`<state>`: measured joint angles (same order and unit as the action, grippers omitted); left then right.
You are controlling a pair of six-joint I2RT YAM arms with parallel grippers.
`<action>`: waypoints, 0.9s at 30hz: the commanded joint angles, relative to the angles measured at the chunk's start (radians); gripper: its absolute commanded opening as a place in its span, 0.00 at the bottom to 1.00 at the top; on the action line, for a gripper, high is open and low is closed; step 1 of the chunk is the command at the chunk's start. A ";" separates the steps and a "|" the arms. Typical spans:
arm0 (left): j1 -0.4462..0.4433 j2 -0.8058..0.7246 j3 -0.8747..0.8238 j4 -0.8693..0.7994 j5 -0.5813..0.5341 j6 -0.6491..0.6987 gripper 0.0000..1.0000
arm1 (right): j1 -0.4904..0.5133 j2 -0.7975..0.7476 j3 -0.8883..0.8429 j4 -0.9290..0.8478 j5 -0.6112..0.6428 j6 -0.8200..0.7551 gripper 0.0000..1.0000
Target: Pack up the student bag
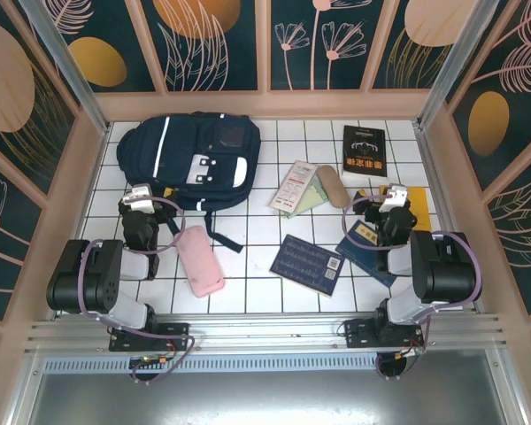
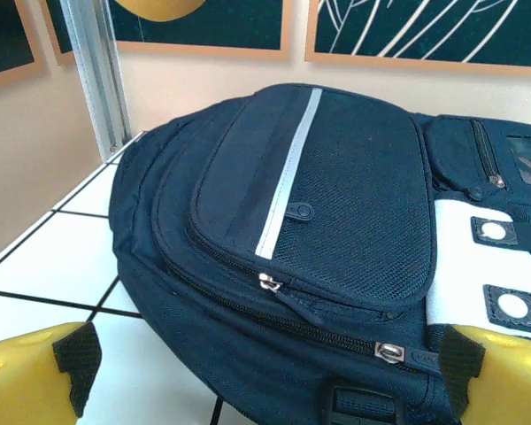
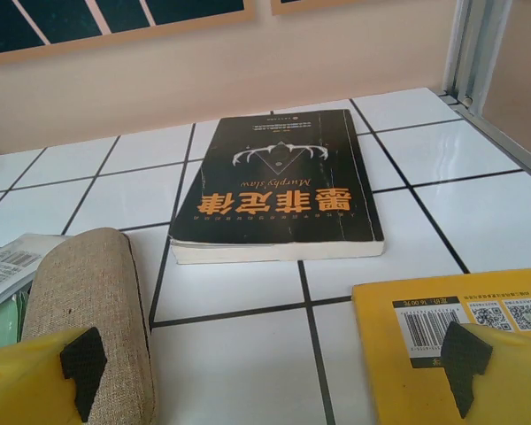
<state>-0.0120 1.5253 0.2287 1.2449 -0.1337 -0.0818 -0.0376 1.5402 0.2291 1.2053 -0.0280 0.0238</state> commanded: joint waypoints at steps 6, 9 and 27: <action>0.006 -0.007 0.012 0.019 0.017 0.009 0.99 | 0.004 -0.002 0.012 0.026 -0.010 -0.019 0.99; 0.006 -0.008 0.011 0.019 0.016 0.010 0.99 | 0.004 -0.001 0.012 0.027 -0.009 -0.018 0.99; 0.006 -0.007 0.014 0.011 0.017 0.010 0.99 | -0.002 -0.001 0.013 0.025 -0.018 -0.016 0.99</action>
<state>-0.0120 1.5253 0.2287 1.2449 -0.1337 -0.0818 -0.0376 1.5402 0.2291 1.2053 -0.0280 0.0238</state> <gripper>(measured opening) 0.988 0.988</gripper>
